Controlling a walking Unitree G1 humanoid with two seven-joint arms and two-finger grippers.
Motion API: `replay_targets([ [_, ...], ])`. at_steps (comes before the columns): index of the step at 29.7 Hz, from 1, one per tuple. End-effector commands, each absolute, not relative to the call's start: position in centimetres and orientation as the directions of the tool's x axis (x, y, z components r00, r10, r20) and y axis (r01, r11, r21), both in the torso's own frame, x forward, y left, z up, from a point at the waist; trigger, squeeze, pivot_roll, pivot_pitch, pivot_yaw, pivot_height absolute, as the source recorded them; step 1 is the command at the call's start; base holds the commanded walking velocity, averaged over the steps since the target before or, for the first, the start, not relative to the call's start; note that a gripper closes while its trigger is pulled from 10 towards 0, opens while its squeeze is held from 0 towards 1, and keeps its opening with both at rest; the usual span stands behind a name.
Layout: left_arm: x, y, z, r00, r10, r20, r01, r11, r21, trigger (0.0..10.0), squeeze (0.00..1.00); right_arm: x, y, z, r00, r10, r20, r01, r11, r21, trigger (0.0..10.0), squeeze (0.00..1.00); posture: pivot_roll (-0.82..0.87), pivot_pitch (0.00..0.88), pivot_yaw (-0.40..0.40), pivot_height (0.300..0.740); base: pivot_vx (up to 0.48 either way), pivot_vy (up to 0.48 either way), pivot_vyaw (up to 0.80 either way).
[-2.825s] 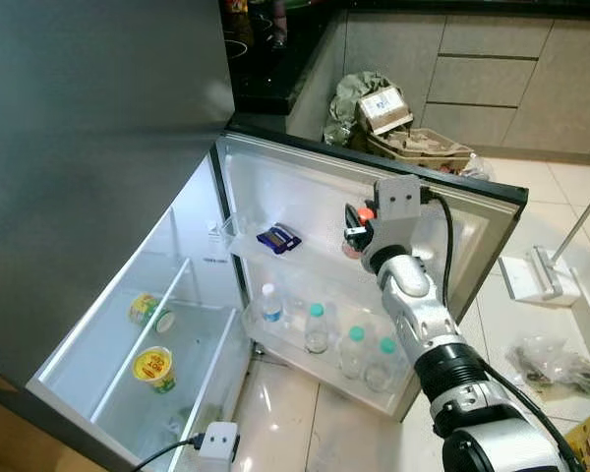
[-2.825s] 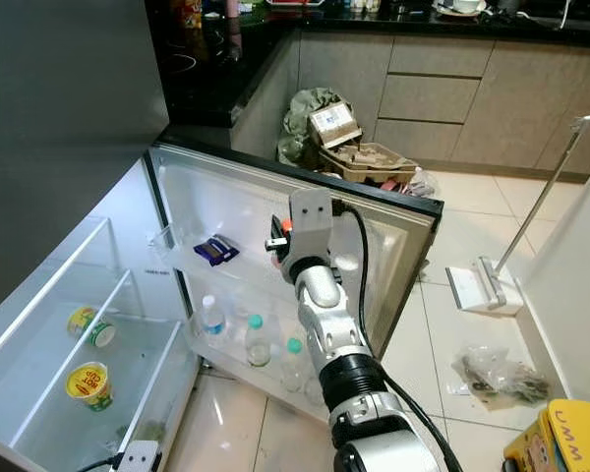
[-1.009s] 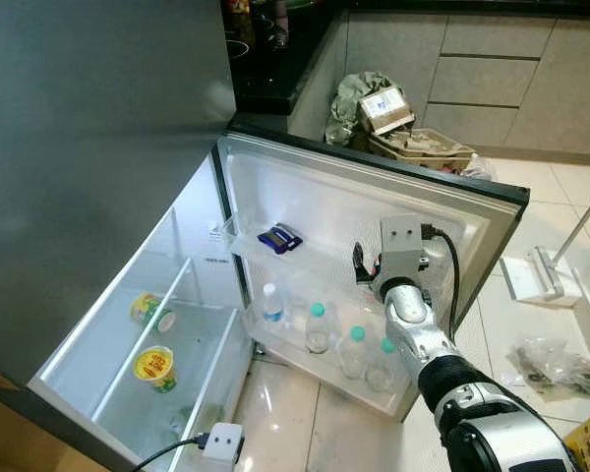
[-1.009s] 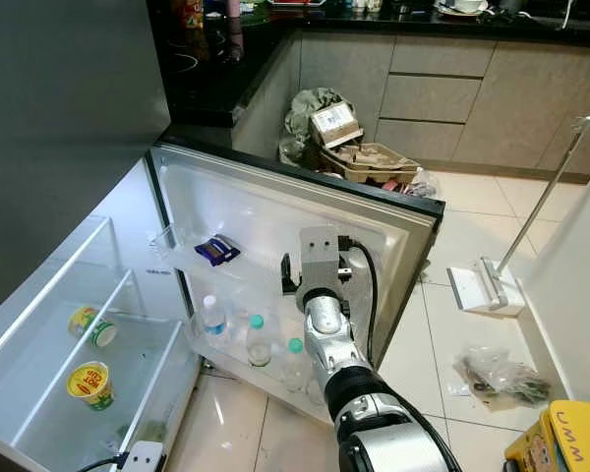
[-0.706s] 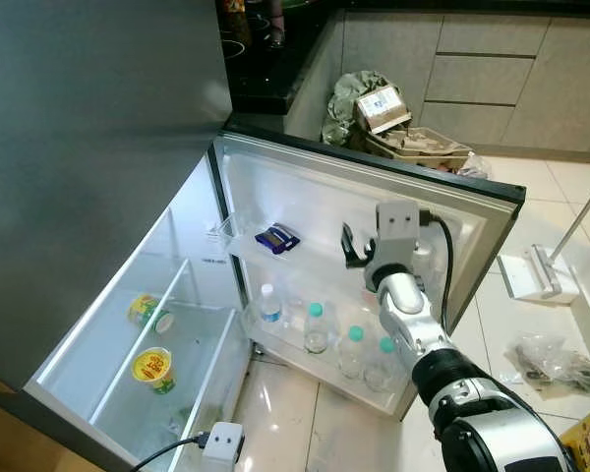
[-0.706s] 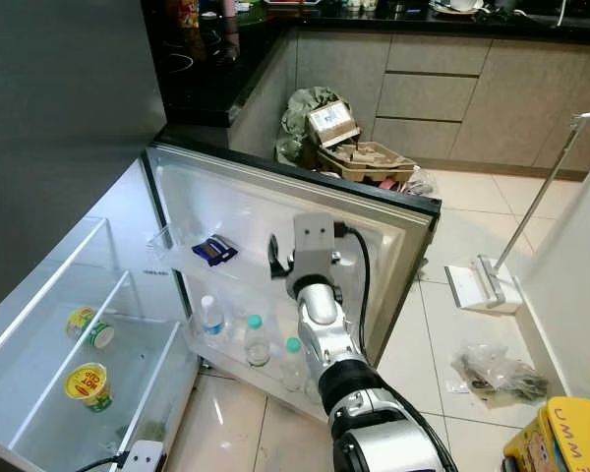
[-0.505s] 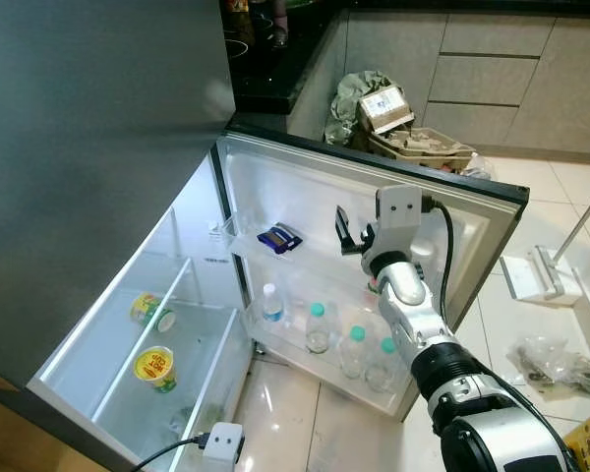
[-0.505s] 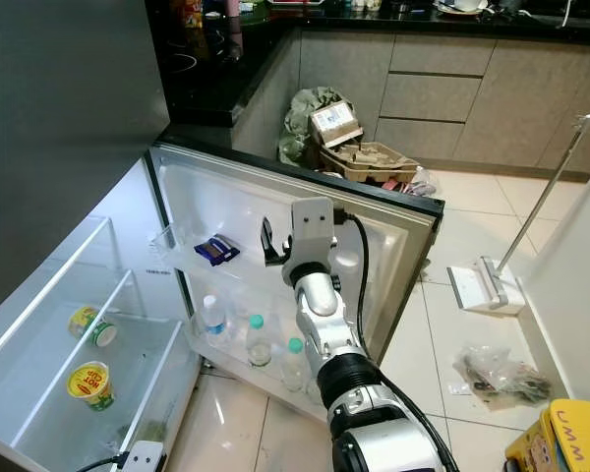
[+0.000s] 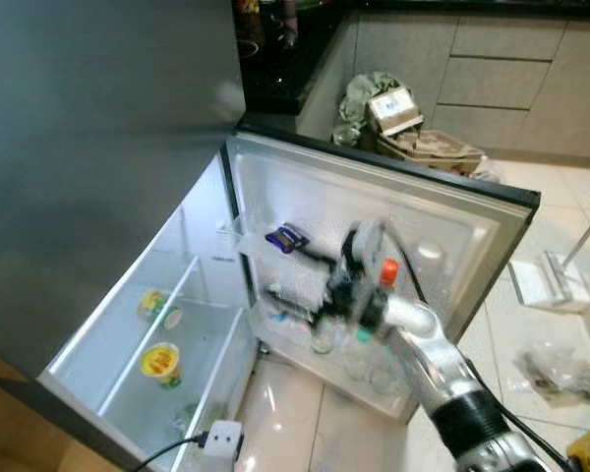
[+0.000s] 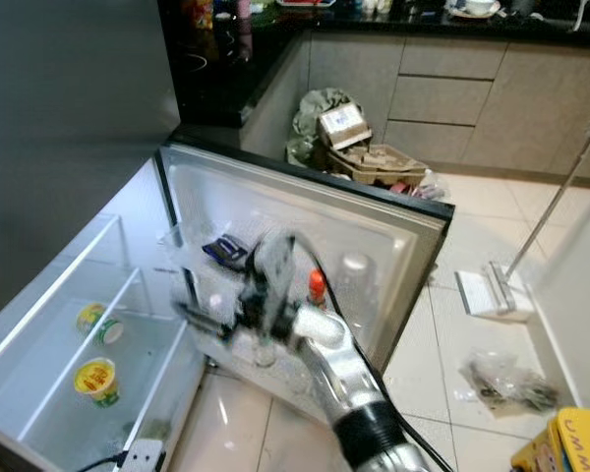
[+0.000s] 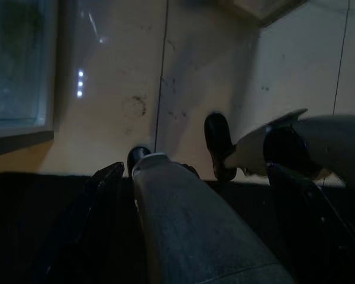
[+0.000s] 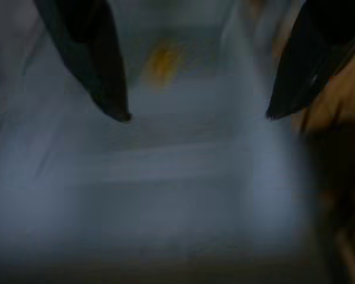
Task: Restocking fridge
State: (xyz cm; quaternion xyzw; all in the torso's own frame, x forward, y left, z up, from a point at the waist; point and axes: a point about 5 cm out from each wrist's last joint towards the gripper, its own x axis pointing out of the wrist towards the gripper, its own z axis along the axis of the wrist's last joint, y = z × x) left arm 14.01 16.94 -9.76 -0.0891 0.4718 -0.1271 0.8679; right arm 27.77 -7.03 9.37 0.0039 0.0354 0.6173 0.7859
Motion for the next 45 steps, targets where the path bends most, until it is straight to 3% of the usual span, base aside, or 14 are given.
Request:
replay_targets([
  [1,13.8,16.7,-9.9,0.525,-0.298,-0.797,0.112,0.953,-0.283,10.0,0.0,27.0,-7.3,8.1,0.163,0.979,-0.123,-0.982,0.173,0.072,10.0,0.0,-0.1,0.0,-0.037,0.74,0.0,0.0,0.0],
  [4,13.8,16.9,-9.9,0.531,-0.287,-0.797,0.096,0.955,-0.28,10.0,0.0,25.8,-10.7,3.5,0.156,0.915,-0.372,-0.965,0.222,0.141,10.0,0.0,-0.11,0.0,-0.038,0.74,0.0,0.0,0.0],
  [6,13.8,16.9,-9.9,0.531,-0.287,-0.797,0.096,0.955,-0.28,10.0,0.0,25.8,-10.7,3.5,0.156,0.915,-0.372,-0.965,0.222,0.141,10.0,0.0,-0.11,0.0,-0.038,0.74,0.0,0.0,0.0],
  [8,13.8,17.0,-9.9,0.534,-0.279,-0.798,0.087,0.957,-0.277,10.0,0.0,25.2,-14.2,-0.5,0.284,0.764,-0.58,-0.881,0.447,0.158,10.0,0.0,-0.11,0.0,-0.039,0.74,0.0,0.0,0.0],
  [9,13.8,17.0,-9.9,0.534,-0.279,-0.798,0.087,0.957,-0.277,10.0,0.0,25.2,-14.2,-0.5,0.284,0.764,-0.58,-0.881,0.447,0.158,10.0,0.0,-0.11,0.0,-0.039,0.74,0.0,0.0,0.0],
  [10,13.9,17.2,-9.8,0.536,-0.273,-0.798,0.08,0.958,-0.275,10.0,0.0,24.4,-16.0,-2.2,0.329,0.664,-0.671,-0.811,0.563,0.159,10.0,0.0,-0.11,0.0,-0.039,0.74,0.0,0.0,0.0],
  [13,13.9,17.2,-9.8,0.536,-0.273,-0.798,0.08,0.958,-0.275,10.0,0.0,24.4,-16.0,-2.2,0.329,0.664,-0.671,-0.811,0.563,0.159,10.0,0.0,-0.11,0.0,-0.039,0.74,0.0,0.0,0.0],
  [15,13.9,17.5,-9.8,0.541,-0.258,-0.801,0.059,0.961,-0.27,10.0,0.0,22.2,-20.7,-4.9,0.453,0.335,-0.826,-0.555,0.831,0.033,10.0,0.0,-0.1,0.0,-0.038,0.74,0.0,0.0,0.0],
  [16,13.9,17.5,-9.8,0.541,-0.258,-0.801,0.059,0.961,-0.27,10.0,0.0,22.2,-20.7,-4.9,0.453,0.335,-0.826,-0.555,0.831,0.033,10.0,0.0,-0.1,0.0,-0.038,0.74,0.0,0.0,0.0],
  [18,13.8,17.8,-9.8,0.539,-0.24,-0.807,0.037,0.964,-0.262,10.0,0.0,18.5,-25.4,-6.6,0.436,0.011,-0.9,-0.255,0.961,-0.112,10.0,0.0,-0.1,0.0,-0.037,0.74,0.0,0.0,0.0],
  [22,13.8,17.9,-9.9,0.537,-0.235,-0.81,0.032,0.966,-0.258,10.0,0.0,17.1,-26.6,-7.0,0.406,-0.062,-0.912,-0.19,0.97,-0.151,10.0,0.0,-0.1,0.0,-0.037,0.74,0.0,0.0,0.0],
  [24,13.6,18.2,-9.9,0.531,-0.225,-0.817,0.016,0.967,-0.255,10.0,0.0,12.7,-29.1,-8.0,0.31,-0.217,-0.925,-0.001,0.973,-0.229,10.0,0.0,-0.1,0.0,-0.035,0.74,0.0,0.0,0.0],
  [29,13.3,18.4,-10.0,0.52,-0.228,-0.823,0.012,0.965,-0.26,10.0,0.0,9.6,-30.6,-8.4,0.234,-0.314,-0.92,0.09,0.949,-0.301,10.0,0.0,-0.1,0.0,-0.033,0.74,0.0,0.0,0.0],
  [45,13.1,18.3,-10.1,0.502,-0.24,-0.831,0.022,0.964,-0.265,10.0,0.0,10.7,-30.0,-8.3,0.283,-0.34,-0.897,0.085,0.94,-0.33,10.0,0.0,-0.1,0.0,-0.028,0.74,0.0,-0.377,0.0],
])
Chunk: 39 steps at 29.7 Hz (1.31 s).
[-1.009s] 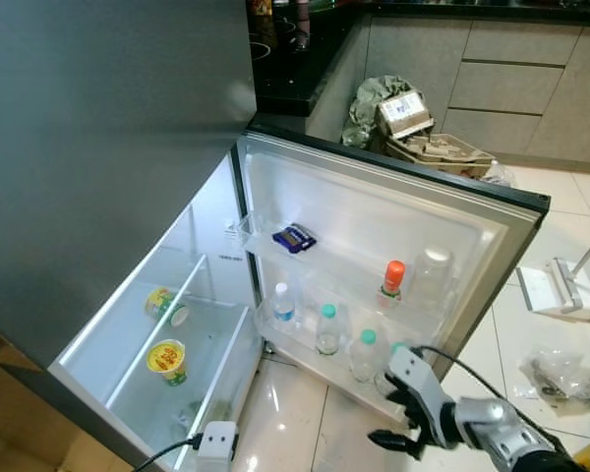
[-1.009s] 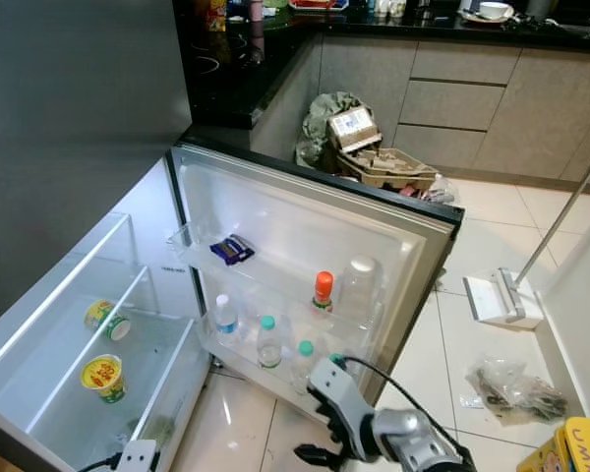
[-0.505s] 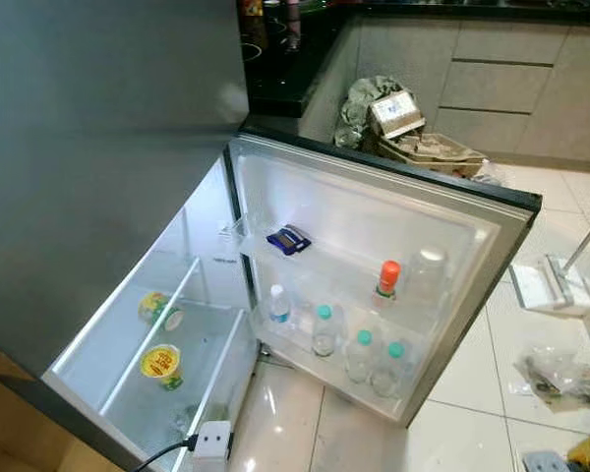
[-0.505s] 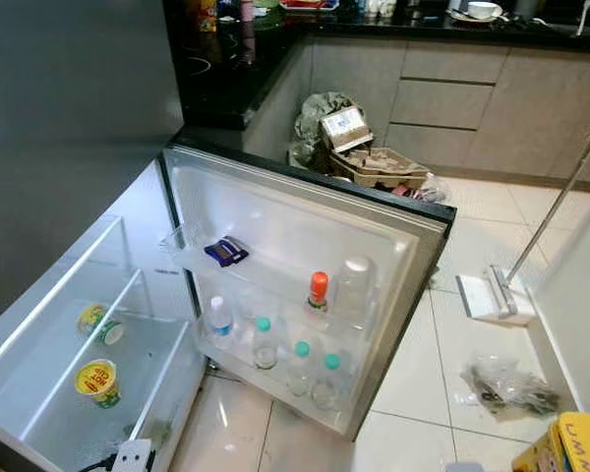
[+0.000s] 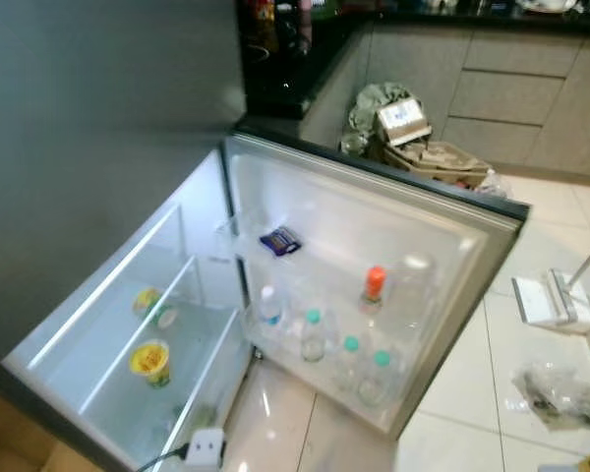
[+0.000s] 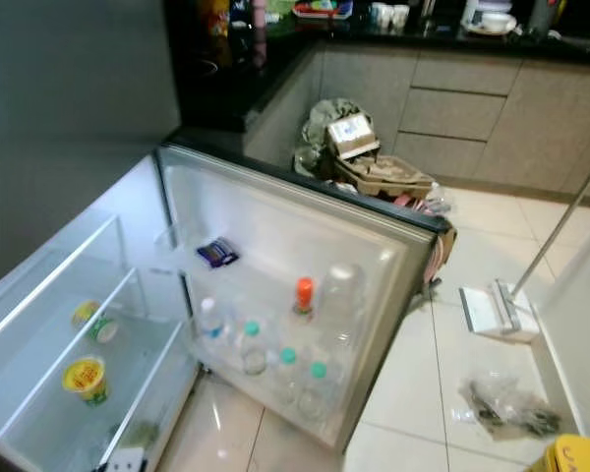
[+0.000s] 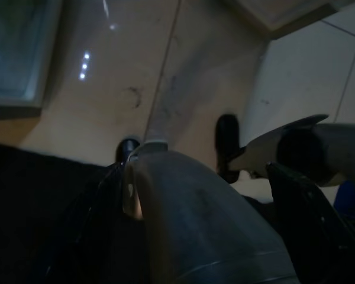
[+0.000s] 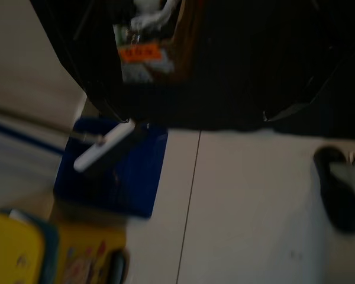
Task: Restocking fridge
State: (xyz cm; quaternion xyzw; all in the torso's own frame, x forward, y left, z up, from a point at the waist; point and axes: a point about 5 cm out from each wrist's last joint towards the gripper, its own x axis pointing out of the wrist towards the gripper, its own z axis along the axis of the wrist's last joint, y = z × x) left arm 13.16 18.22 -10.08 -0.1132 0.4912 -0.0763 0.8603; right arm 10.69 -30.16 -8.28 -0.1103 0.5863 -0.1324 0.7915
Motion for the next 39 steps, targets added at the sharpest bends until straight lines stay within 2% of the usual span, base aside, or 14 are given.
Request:
replay_targets([
  [1,13.1,18.3,-10.1,0.501,-0.242,-0.831,0.022,0.964,-0.267,10.0,0.0,10.9,-30.0,-8.3,0.293,-0.336,-0.895,0.08,0.942,-0.327,10.0,0.0,-0.1,0.0,-0.027,0.74,0.0,-0.424,0.0],
  [6,13.0,18.2,-10.2,0.496,-0.245,-0.833,0.022,0.963,-0.27,10.0,0.0,11.3,-29.6,-8.3,0.317,-0.304,-0.898,0.096,0.953,-0.288,10.0,0.0,-0.1,0.0,-0.028,0.74,0.0,-0.424,0.32],
  [12,12.8,18.1,-10.2,0.494,-0.241,-0.835,0.015,0.963,-0.27,10.0,0.0,11.4,-29.5,-8.3,0.319,-0.288,-0.903,0.061,0.957,-0.283,10.0,0.0,-0.1,0.0,-0.031,0.74,0.0,-0.386,0.79],
  [23,12.6,18.2,-10.3,0.489,-0.222,-0.843,-0.001,0.967,-0.255,10.0,0.0,12.4,-30.4,-7.6,0.357,-0.333,-0.873,0.076,0.942,-0.328,10.0,0.0,-0.11,0.0,-0.03,0.74,0.0,0.0,0.78],
  [29,12.7,18.1,-10.3,0.49,-0.227,-0.841,0.002,0.966,-0.26,10.0,0.0,13.3,-31.3,-6.9,0.379,-0.38,-0.844,0.12,0.924,-0.362,10.0,0.0,-0.1,0.0,-0.033,0.74,0.0,0.0,0.0],
  [39,12.6,17.9,-10.4,0.488,-0.237,-0.84,0.003,0.963,-0.27,10.0,0.0,14.3,-31.2,-6.6,0.408,-0.376,-0.832,0.121,0.925,-0.359,10.0,0.0,-0.1,0.0,-0.034,0.74,0.0,-0.396,0.0],
])
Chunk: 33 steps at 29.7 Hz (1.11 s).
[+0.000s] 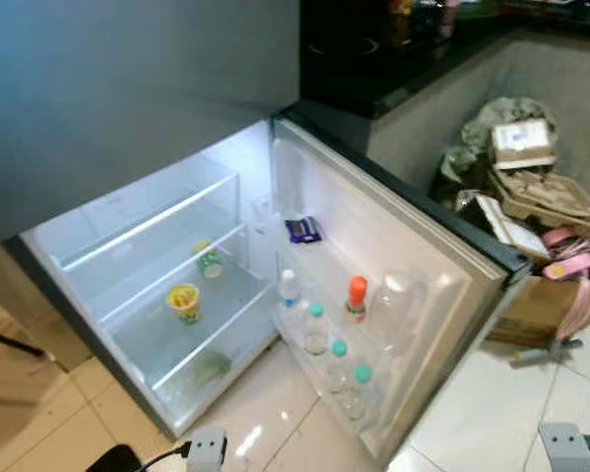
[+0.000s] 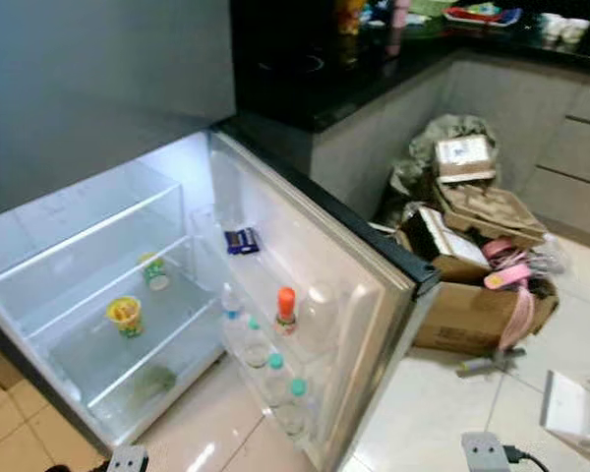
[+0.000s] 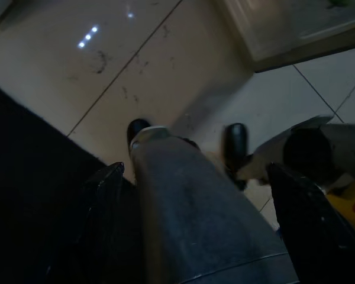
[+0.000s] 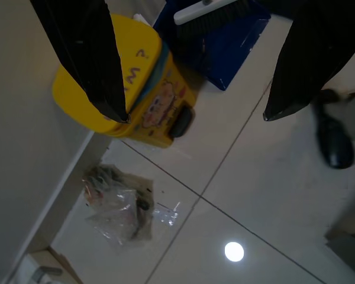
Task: Restocking fridge
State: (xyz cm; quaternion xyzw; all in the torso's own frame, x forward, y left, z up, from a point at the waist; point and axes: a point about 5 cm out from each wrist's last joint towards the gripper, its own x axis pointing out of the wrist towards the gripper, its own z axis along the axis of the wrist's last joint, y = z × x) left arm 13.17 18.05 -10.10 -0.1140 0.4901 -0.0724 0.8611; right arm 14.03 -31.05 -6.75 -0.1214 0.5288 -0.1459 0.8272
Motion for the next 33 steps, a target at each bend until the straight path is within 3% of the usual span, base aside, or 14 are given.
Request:
replay_targets([
  [1,12.6,17.9,-10.4,0.488,-0.237,-0.84,0.003,0.963,-0.27,10.0,0.0,14.3,-31.2,-6.6,0.408,-0.376,-0.832,0.121,0.925,-0.359,10.0,0.0,-0.1,0.0,-0.034,0.74,0.0,0.0,0.0],
  [8,12.6,18.2,-10.3,0.49,-0.217,-0.844,-0.005,0.968,-0.251,10.0,0.0,16.4,-31.8,-5.3,0.475,-0.397,-0.786,0.192,0.918,-0.348,10.0,0.0,-0.1,0.0,-0.032,0.74,0.0,0.0,0.0],
  [11,12.5,18.3,-10.4,0.488,-0.216,-0.846,-0.002,0.969,-0.248,10.0,0.0,20.6,-31.3,-3.1,0.663,-0.298,-0.687,0.264,0.951,-0.158,10.0,0.0,-0.1,0.0,-0.029,0.74,0.0,0.0,0.0],
  [12,12.5,18.3,-10.4,0.488,-0.216,-0.846,-0.002,0.969,-0.248,10.0,0.0,20.6,-31.3,-3.1,0.663,-0.298,-0.687,0.264,0.951,-0.158,10.0,0.0,-0.1,0.0,-0.029,0.74,0.0,0.0,0.0],
  [15,12.4,18.4,-10.4,0.484,-0.216,-0.848,-0.001,0.969,-0.248,10.0,0.0,24.0,-30.8,-0.7,0.793,-0.214,-0.57,0.292,0.955,0.047,10.0,0.0,-0.1,0.0,-0.032,0.74,0.0,0.0,0.0],
  [18,12.3,18.4,-10.4,0.483,-0.216,-0.848,-0.001,0.969,-0.247,10.0,0.0,25.2,-30.6,0.3,0.837,-0.17,-0.52,0.275,0.952,0.131,10.0,0.0,-0.1,0.0,-0.032,0.74,0.0,0.0,0.0],
  [19,12.3,18.4,-10.4,0.483,-0.214,-0.849,-0.002,0.969,-0.246,10.0,0.0,26.5,-30.0,1.3,0.881,-0.086,-0.465,0.208,0.954,0.218,10.0,0.0,-0.1,0.0,-0.034,0.74,0.0,0.0,0.0],
  [21,12.3,18.4,-10.4,0.483,-0.214,-0.849,-0.002,0.969,-0.246,10.0,0.0,26.5,-30.0,1.3,0.881,-0.086,-0.465,0.208,0.954,0.218,10.0,0.0,-0.1,0.0,-0.034,0.74,0.0,0.0,0.0],
  [22,12.3,18.4,-10.4,0.482,-0.214,-0.85,-0.003,0.969,-0.245,10.0,0.0,27.5,-29.0,2.2,0.912,0.031,-0.408,0.097,0.952,0.29,10.0,0.0,-0.1,0.0,-0.034,0.74,0.0,0.0,0.0],
  [23,12.3,18.4,-10.4,0.482,-0.214,-0.85,-0.003,0.969,-0.245,10.0,0.0,27.5,-29.0,2.2,0.912,0.031,-0.408,0.097,0.952,0.29,10.0,0.0,-0.1,0.0,-0.034,0.74,0.0,0.0,0.0],
  [26,12.2,18.6,-10.4,0.482,-0.212,-0.85,-0.001,0.97,-0.242,10.0,0.0,28.4,-26.3,3.1,0.86,0.38,-0.34,-0.257,0.899,0.354,10.0,0.0,-0.09,0.0,-0.031,0.74,0.0,0.0,0.0],
  [30,12.2,18.6,-10.4,0.482,-0.211,-0.85,0.0,0.971,-0.241,10.0,0.0,28.3,-25.9,3.1,0.825,0.454,-0.335,-0.333,0.871,0.362,10.0,0.0,-0.09,0.0,-0.03,0.74,0.0,0.0,0.0],
  [32,12.1,18.8,-10.4,0.48,-0.203,-0.853,0.007,0.974,-0.228,10.0,0.0,27.6,-25.1,3.8,0.684,0.672,-0.283,-0.534,0.726,0.433,10.0,0.0,-0.09,0.0,-0.027,0.74,0.0,0.0,0.0],
  [33,12.1,18.8,-10.4,0.48,-0.203,-0.853,0.007,0.974,-0.228,10.0,0.0,27.6,-25.1,3.8,0.684,0.672,-0.283,-0.534,0.726,0.433,10.0,0.0,-0.09,0.0,-0.027,0.74,0.0,0.0,0.0],
])
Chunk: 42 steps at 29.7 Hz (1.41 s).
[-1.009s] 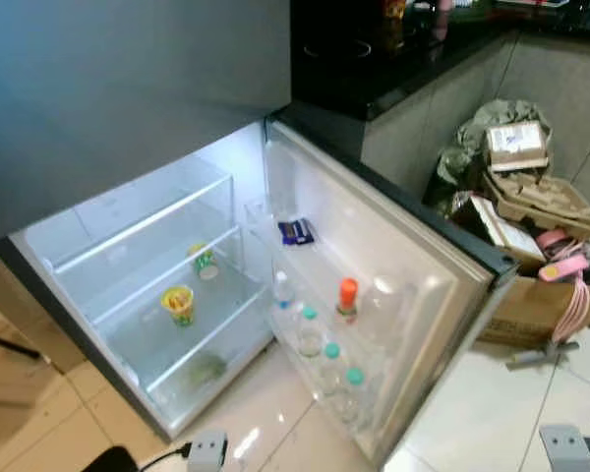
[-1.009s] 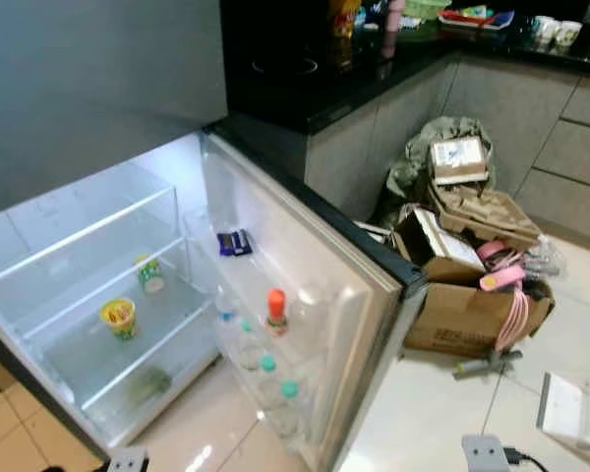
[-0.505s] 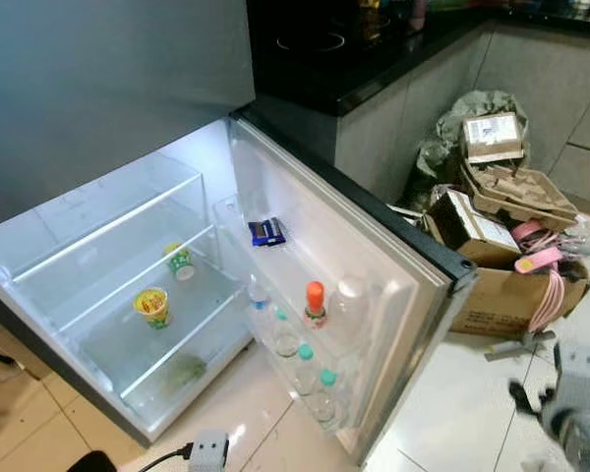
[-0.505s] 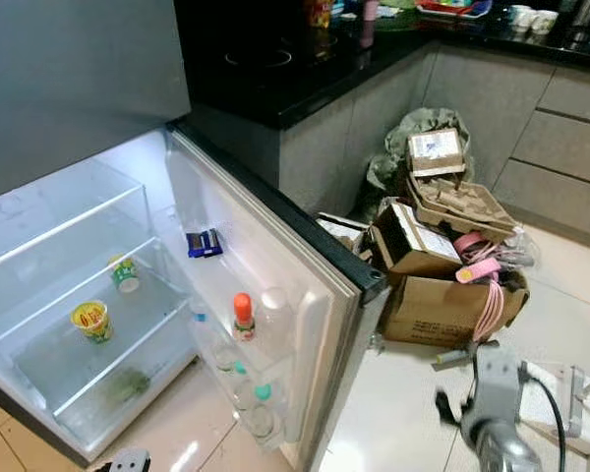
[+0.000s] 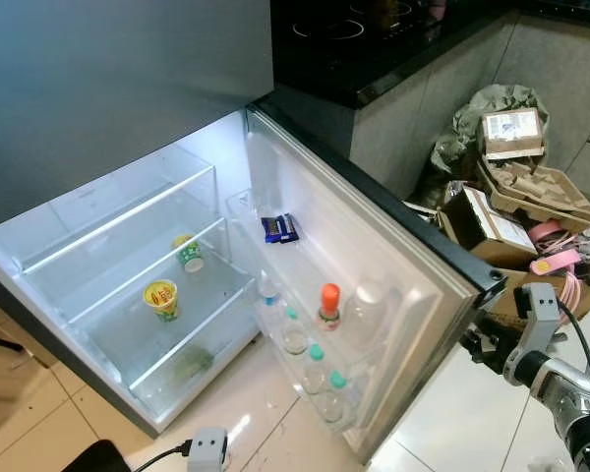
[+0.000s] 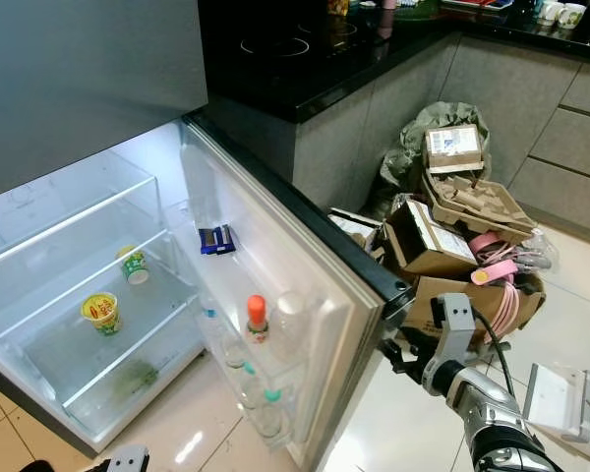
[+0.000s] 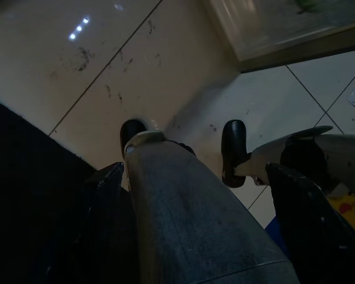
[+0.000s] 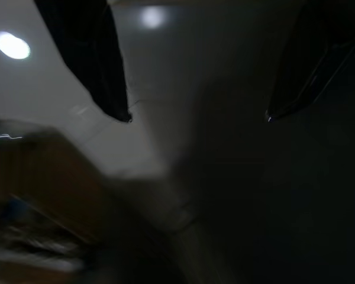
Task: Restocking fridge
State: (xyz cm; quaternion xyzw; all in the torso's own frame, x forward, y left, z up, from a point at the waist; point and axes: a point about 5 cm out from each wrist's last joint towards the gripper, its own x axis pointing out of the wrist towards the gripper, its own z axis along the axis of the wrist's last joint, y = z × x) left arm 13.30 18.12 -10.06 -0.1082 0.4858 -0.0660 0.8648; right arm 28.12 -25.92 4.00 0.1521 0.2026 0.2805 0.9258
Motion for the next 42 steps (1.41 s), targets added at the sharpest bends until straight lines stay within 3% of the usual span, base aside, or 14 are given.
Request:
replay_targets([
  [1,12.1,18.9,-10.4,0.48,-0.202,-0.854,0.009,0.974,-0.225,10.0,0.0,27.3,-24.6,4.0,0.615,0.749,-0.247,-0.593,0.646,0.481,10.0,0.0,-0.1,0.0,-0.025,0.74,0.0,0.0,0.0],
  [2,12.1,18.9,-10.4,0.479,-0.201,-0.854,0.01,0.975,-0.224,10.0,0.0,26.9,-23.6,4.4,0.516,0.831,-0.207,-0.667,0.541,0.512,10.0,0.0,-0.1,0.0,-0.025,0.74,0.0,0.0,0.0],
  [3,12.1,18.9,-10.4,0.479,-0.201,-0.854,0.01,0.975,-0.224,10.0,0.0,26.9,-23.6,4.4,0.516,0.831,-0.207,-0.667,0.541,0.512,10.0,0.0,-0.1,0.0,-0.025,0.74,0.0,0.0,0.0],
  [6,12.2,19.0,-10.4,0.48,-0.201,-0.854,0.01,0.975,-0.224,10.0,0.0,26.3,-20.4,5.4,0.308,0.946,-0.097,-0.775,0.309,0.552,10.0,0.0,-0.1,0.0,-0.025,0.74,0.0,0.0,0.0],
  [7,12.2,19.0,-10.4,0.48,-0.201,-0.854,0.01,0.975,-0.224,10.0,0.0,26.3,-20.4,5.4,0.308,0.946,-0.097,-0.775,0.309,0.552,10.0,0.0,-0.1,0.0,-0.025,0.74,0.0,0.0,0.0],
  [8,12.2,19.0,-10.4,0.481,-0.203,-0.853,0.009,0.974,-0.227,10.0,0.0,26.0,-18.2,6.7,0.202,0.979,-0.002,-0.811,0.168,0.561,10.0,0.0,-0.1,0.0,-0.025,0.74,0.0,0.0,0.0],
  [11,12.1,18.9,-10.4,0.481,-0.205,-0.852,0.008,0.973,-0.229,10.0,0.0,26.0,-16.9,7.6,0.16,0.985,0.061,-0.831,0.101,0.547,10.0,0.0,-0.1,0.0,-0.027,0.74,0.0,0.0,0.0],
  [19,12.0,18.8,-10.4,0.477,-0.206,-0.854,0.009,0.973,-0.229,10.0,0.0,26.7,-16.1,7.3,0.197,0.979,0.043,-0.841,0.146,0.521,10.0,0.0,-0.09,0.0,-0.027,0.74,0.0,0.0,0.0],
  [20,11.8,18.8,-10.5,0.472,-0.196,-0.86,0.008,0.976,-0.218,10.0,0.0,27.0,-16.7,5.9,0.269,0.962,-0.054,-0.818,0.257,0.515,10.0,0.0,-0.09,0.0,-0.027,0.74,0.0,0.0,0.0],
  [21,11.8,18.8,-10.5,0.472,-0.196,-0.86,0.008,0.976,-0.218,10.0,0.0,27.0,-16.7,5.9,0.269,0.962,-0.054,-0.818,0.257,0.515,10.0,0.0,-0.09,0.0,-0.027,0.74,0.0,0.0,0.0],
  [23,11.4,19.2,-10.7,0.455,-0.155,-0.877,0.009,0.986,-0.169,10.0,0.0,27.0,-18.1,3.4,0.404,0.884,-0.234,-0.754,0.467,0.461,10.0,0.0,-0.1,0.0,-0.027,0.74,0.0,0.0,0.0],
  [25,11.3,19.4,-10.7,0.447,-0.125,-0.886,0.01,0.991,-0.135,10.0,0.0,26.6,-18.5,2.8,0.449,0.846,-0.288,-0.725,0.533,0.437,10.0,0.0,-0.1,0.0,-0.025,0.74,0.0,0.0,0.0],
  [34,11.2,20.0,-10.7,0.436,-0.056,-0.898,0.003,0.998,-0.06,10.0,0.0,25.9,-18.7,1.0,0.505,0.764,-0.402,-0.66,0.642,0.391,10.0,0.0,-0.1,0.0,-0.028,0.74,0.0,0.0,0.08],
  [42,10.9,21.0,-10.8,0.418,0.035,-0.908,-0.045,0.999,0.018,10.0,0.0,25.1,-18.0,0.2,0.462,0.8,-0.384,-0.697,0.595,0.401,10.0,0.0,-0.1,0.0,-0.028,0.74,0.0,0.0,0.77],
])
